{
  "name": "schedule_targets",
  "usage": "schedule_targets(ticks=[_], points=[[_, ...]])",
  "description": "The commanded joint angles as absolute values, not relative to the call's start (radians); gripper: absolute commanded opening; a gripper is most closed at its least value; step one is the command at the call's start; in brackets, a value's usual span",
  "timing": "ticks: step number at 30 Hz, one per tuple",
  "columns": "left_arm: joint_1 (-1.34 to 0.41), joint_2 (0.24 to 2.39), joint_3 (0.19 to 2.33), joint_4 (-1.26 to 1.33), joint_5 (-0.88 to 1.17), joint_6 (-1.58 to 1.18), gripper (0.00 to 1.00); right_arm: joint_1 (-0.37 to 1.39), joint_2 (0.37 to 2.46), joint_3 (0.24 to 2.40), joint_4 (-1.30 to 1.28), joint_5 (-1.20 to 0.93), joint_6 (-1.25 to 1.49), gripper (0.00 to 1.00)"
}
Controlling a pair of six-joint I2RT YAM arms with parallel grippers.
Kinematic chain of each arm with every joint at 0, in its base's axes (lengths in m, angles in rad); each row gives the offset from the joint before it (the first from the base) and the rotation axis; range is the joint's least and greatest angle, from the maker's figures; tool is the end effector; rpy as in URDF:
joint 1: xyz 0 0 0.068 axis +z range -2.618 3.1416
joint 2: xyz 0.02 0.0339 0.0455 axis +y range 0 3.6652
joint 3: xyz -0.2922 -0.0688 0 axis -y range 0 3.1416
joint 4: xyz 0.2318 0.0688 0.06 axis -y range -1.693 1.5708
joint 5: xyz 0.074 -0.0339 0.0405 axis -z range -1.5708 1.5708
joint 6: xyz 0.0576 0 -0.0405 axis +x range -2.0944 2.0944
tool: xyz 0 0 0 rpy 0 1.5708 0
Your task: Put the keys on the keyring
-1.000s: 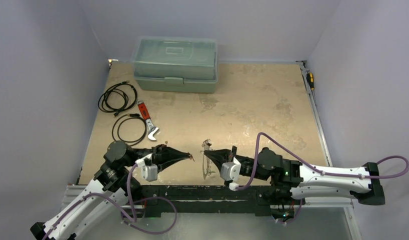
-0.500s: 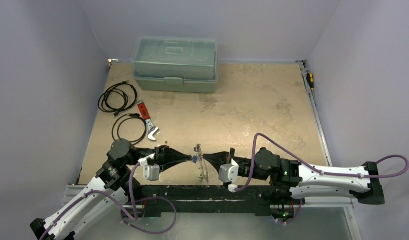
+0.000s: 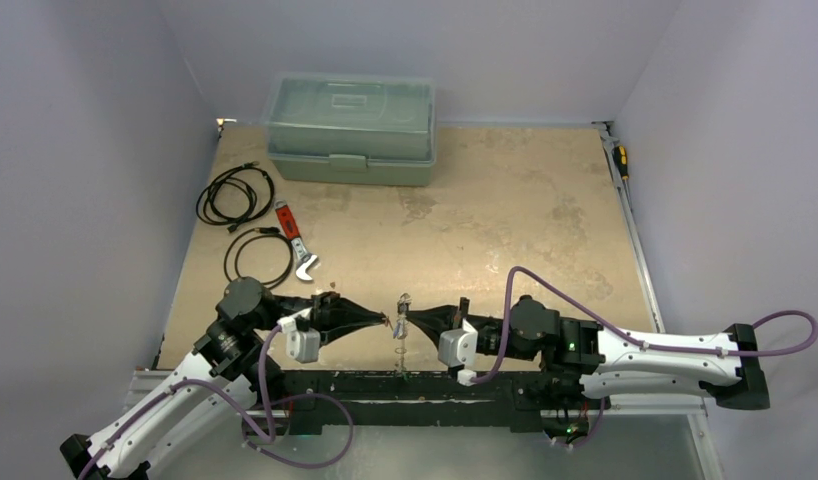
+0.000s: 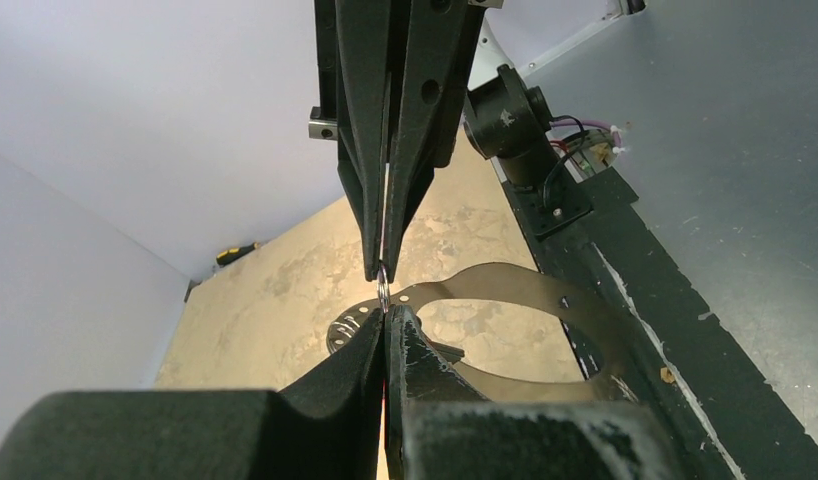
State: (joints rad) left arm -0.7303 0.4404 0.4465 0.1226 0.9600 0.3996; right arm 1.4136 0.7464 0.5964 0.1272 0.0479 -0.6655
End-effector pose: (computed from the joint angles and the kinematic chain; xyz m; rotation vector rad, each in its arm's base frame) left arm 0.0380 -0.0974 0.3132 1.4019 0.7140 -0.9486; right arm 0.0301 0.1726 0.3336 -1.3773 0.8533 0.5424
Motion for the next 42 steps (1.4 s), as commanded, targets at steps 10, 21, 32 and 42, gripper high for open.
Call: schedule_targets(ticks=[10,21,32,42], points=[[-0.743,0.449,0.444,0.170,0.989,0.391,0.00,1.411,0.738,0.655,0.189,0.002,-0.651,0.00],[-0.744,0.451,0.427,0.179,0.996,0.416,0.00,1.411,0.754,0.667,0.192,-0.041,-0.650,0.00],[-0.747,0.459,0.424,0.175,0.995,0.433,0.00,1.411,0.764,0.670,0.196,-0.063,-0.646,0.00],[-0.747,0.468,0.419,0.180,1.015,0.438,0.00,1.411,0.771,0.669,0.205,-0.066,-0.646,0.00]])
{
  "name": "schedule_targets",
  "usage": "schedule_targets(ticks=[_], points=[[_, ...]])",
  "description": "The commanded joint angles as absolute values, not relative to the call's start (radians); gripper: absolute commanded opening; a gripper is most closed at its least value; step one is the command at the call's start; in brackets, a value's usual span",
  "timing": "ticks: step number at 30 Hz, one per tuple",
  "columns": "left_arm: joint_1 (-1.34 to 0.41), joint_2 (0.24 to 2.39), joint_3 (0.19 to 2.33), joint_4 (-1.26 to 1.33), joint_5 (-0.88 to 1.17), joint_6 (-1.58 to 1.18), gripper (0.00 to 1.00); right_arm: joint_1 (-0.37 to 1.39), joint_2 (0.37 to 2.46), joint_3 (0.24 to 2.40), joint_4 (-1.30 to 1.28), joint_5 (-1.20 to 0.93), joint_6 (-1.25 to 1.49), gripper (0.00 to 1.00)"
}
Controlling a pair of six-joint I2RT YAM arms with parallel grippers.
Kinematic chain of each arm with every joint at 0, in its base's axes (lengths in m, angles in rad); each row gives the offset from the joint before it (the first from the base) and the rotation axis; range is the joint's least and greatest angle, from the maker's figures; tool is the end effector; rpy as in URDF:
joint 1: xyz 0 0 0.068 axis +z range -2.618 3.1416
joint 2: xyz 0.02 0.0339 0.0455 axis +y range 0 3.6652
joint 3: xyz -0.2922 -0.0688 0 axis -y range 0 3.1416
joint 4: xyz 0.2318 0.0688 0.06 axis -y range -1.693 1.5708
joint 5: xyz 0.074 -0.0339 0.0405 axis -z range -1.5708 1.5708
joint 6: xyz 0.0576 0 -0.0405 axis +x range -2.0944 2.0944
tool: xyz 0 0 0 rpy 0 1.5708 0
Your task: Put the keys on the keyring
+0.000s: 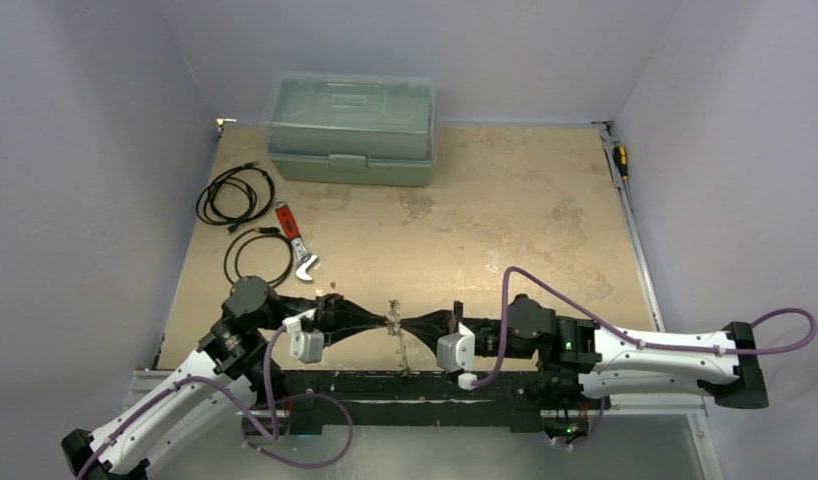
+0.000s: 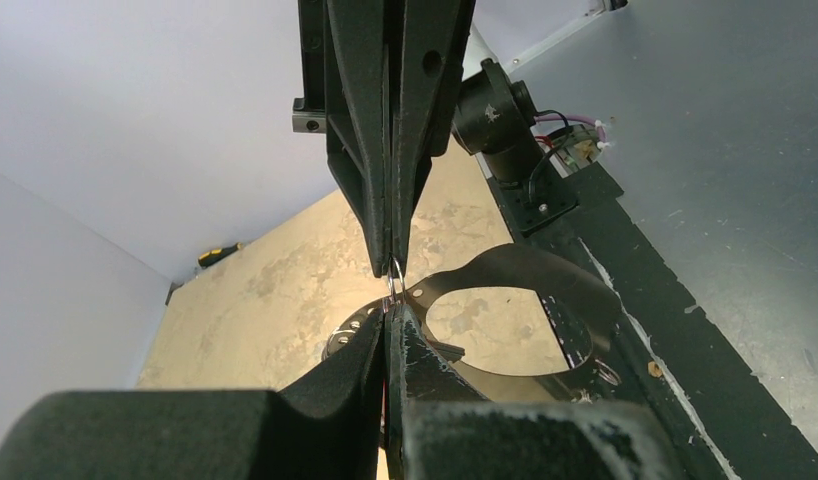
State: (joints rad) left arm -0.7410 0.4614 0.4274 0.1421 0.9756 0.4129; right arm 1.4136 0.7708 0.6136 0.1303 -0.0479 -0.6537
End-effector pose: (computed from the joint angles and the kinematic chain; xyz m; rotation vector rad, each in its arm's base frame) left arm 0.0399 -0.1012 0.3071 1.4253 0.7059 -0.9658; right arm 0.0255 0.1784 0.3365 -1.4226 0.8029 0.6259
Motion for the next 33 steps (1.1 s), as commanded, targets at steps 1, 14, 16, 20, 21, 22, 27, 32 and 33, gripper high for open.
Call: schedule_targets(ticks=[1,14,16,20,21,22,27,32,33], points=[[-0.746,0.468,0.419,0.180,1.015,0.437,0.00,1.411,0.772,0.669,0.205,-0.067,-0.646,0.00],[-0.748,0.469,0.420,0.184,1.035,0.437,0.00,1.412,0.781,0.669,0.217,-0.061,-0.647,0.00],[-0.748,0.469,0.420,0.184,1.035,0.436,0.00,1.411,0.782,0.670,0.217,-0.061,-0.647,0.00],[-0.747,0.472,0.419,0.184,1.035,0.436,0.00,1.411,0.782,0.670,0.216,-0.064,-0.647,0.00],[-0.748,0.473,0.420,0.186,1.035,0.434,0.00,1.411,0.782,0.670,0.218,-0.064,-0.647,0.00],[-0.748,0.475,0.420,0.186,1.035,0.434,0.00,1.411,0.784,0.670,0.219,-0.064,-0.647,0.00],[-0.749,0.481,0.421,0.187,1.038,0.433,0.00,1.411,0.790,0.671,0.220,-0.066,-0.647,0.00],[-0.750,0.484,0.422,0.189,1.043,0.433,0.00,1.411,0.794,0.670,0.221,-0.065,-0.647,0.00],[-0.750,0.484,0.422,0.189,1.044,0.433,0.00,1.411,0.796,0.670,0.222,-0.063,-0.647,0.00]])
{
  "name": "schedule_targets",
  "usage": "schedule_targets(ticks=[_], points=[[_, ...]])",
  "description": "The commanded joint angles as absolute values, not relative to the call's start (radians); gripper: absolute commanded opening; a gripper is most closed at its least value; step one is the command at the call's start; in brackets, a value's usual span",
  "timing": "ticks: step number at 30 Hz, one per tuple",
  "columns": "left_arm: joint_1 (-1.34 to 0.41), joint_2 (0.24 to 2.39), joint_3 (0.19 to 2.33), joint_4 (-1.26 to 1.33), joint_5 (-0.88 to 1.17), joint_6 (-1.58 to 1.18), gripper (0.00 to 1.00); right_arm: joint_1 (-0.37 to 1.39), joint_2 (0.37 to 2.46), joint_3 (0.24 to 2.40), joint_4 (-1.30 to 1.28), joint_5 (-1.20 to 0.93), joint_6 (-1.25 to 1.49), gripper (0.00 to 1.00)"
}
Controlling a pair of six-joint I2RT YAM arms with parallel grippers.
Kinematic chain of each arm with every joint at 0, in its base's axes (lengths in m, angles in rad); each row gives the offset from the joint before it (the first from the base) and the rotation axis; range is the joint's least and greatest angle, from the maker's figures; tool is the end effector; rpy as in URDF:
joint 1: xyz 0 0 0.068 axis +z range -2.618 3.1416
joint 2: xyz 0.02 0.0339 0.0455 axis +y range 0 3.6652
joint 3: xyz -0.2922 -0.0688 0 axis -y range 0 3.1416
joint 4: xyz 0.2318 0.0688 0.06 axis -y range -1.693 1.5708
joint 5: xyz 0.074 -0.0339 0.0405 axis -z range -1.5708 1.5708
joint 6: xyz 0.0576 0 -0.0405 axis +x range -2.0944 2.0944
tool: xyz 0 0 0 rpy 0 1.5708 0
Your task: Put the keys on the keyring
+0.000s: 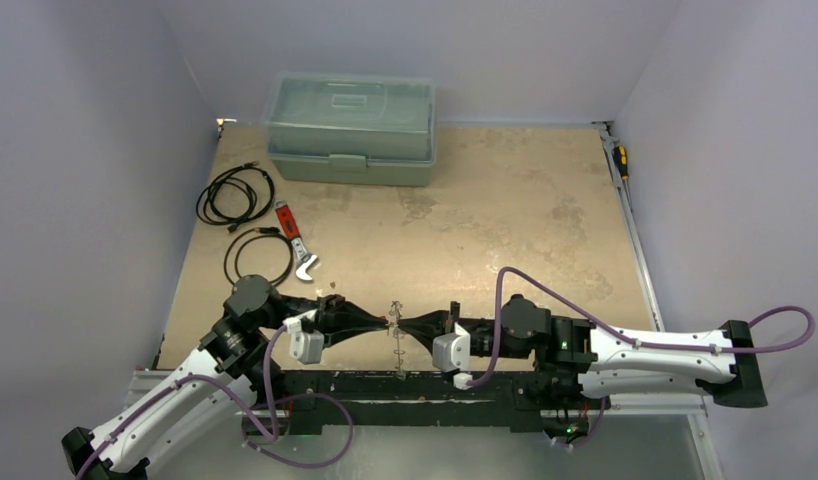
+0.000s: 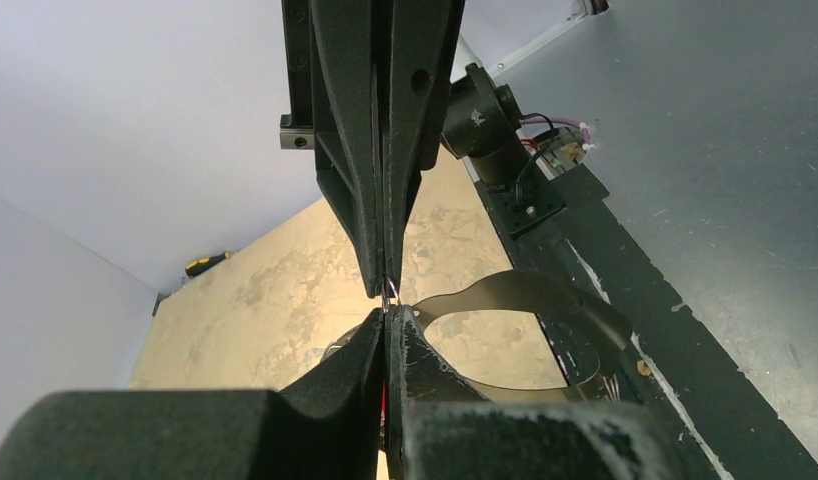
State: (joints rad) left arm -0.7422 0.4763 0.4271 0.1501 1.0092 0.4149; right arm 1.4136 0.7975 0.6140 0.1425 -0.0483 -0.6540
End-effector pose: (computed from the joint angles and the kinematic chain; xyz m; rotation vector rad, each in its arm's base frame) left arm 0.0400 -0.1028 0.3065 1.4474 0.6881 -0.9917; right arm 0.0264 0.1843 0.3339 -1.4351 0.8099 0.6232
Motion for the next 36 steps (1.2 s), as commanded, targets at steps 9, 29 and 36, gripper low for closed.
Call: schedule_targets(ticks=[9,29,36], points=[[-0.753,0.492,0.421,0.190,1.049,0.430,0.00,1.412,0.802,0.675,0.221,-0.061,-0.647,0.00],[-0.755,0.505,0.421,0.186,1.031,0.425,0.00,1.411,0.805,0.675,0.220,-0.063,-0.643,0.00],[-0.756,0.503,0.420,0.183,1.030,0.427,0.00,1.412,0.795,0.674,0.224,-0.051,-0.641,0.00]])
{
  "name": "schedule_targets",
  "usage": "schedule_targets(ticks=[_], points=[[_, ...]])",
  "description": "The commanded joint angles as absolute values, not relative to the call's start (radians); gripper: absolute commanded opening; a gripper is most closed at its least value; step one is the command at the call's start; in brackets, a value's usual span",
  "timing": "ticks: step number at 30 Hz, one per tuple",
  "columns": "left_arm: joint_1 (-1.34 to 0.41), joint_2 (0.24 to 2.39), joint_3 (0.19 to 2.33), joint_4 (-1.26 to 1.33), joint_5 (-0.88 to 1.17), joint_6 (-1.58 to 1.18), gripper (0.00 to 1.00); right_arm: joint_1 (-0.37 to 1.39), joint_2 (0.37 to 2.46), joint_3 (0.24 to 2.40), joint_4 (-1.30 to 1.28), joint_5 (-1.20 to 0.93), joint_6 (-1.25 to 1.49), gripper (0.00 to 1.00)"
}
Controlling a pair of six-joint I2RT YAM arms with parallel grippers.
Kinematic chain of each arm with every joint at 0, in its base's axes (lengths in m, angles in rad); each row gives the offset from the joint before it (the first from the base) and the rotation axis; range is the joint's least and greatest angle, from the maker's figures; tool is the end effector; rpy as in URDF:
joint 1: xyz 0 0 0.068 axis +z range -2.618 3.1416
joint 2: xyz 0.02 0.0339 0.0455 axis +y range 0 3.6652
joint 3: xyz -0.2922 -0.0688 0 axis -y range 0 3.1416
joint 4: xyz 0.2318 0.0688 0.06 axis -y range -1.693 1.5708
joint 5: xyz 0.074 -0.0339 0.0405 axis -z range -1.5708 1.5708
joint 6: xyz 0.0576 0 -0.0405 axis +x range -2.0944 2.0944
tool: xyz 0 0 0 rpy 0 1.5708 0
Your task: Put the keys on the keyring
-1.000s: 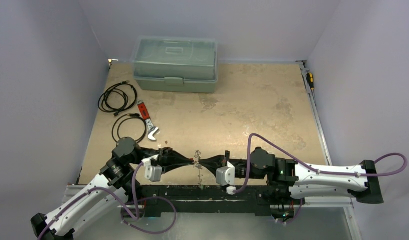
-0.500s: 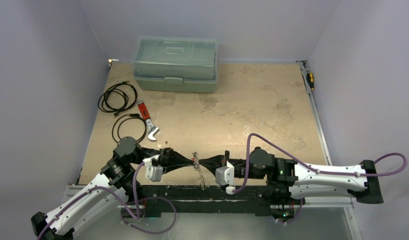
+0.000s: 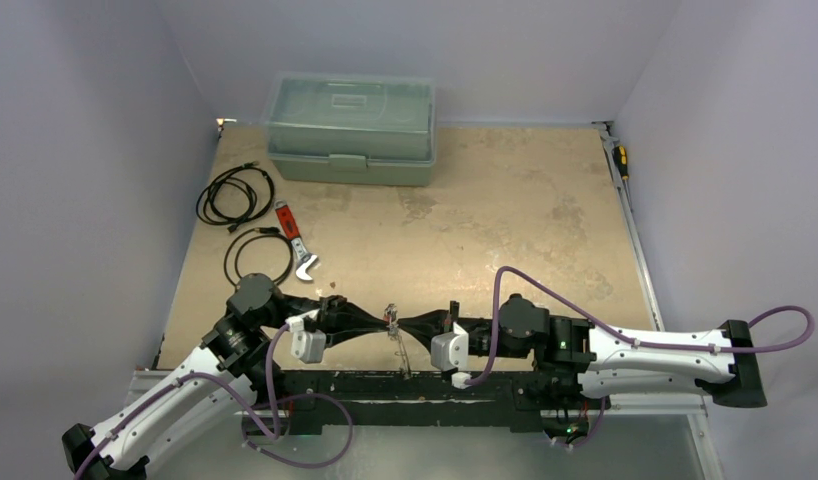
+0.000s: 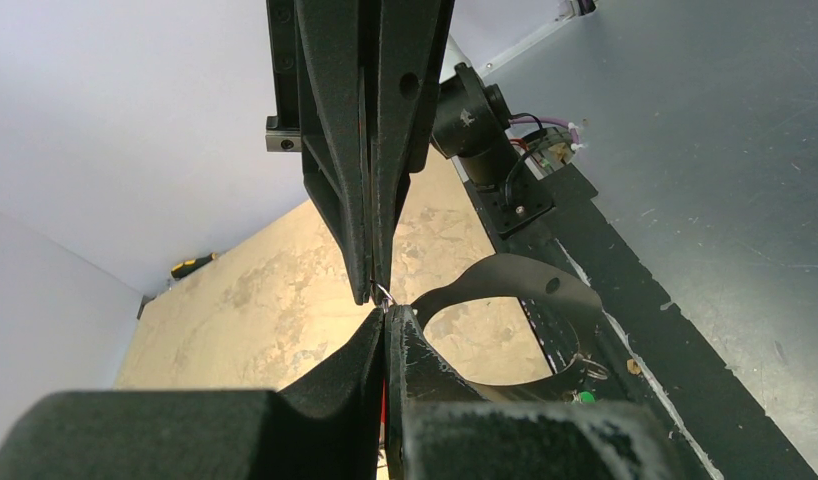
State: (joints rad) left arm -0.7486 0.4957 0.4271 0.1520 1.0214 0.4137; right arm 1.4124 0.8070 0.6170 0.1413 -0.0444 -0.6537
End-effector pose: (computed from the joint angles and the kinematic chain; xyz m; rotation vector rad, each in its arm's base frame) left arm 0.0413 -0.1054 0.3051 1.4620 0.6929 -1.0137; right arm 0.0272 0.1863 0.3333 -1.4392 0.8176 0.6178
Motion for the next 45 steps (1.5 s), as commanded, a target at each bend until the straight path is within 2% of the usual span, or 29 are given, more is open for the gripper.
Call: schedule_targets(ticks=[1,43,45], points=[[-0.756,0.503,0.419,0.183,1.031,0.428,0.00,1.411,0.793,0.673,0.226,-0.051,-0.641,0.00],[-0.766,0.484,0.403,0.156,1.021,0.498,0.00,1.411,0.796,0.671,0.238,-0.033,-0.634,0.00],[-0.766,0.478,0.402,0.155,1.011,0.498,0.08,1.411,0.796,0.670,0.237,-0.032,-0.632,0.00]])
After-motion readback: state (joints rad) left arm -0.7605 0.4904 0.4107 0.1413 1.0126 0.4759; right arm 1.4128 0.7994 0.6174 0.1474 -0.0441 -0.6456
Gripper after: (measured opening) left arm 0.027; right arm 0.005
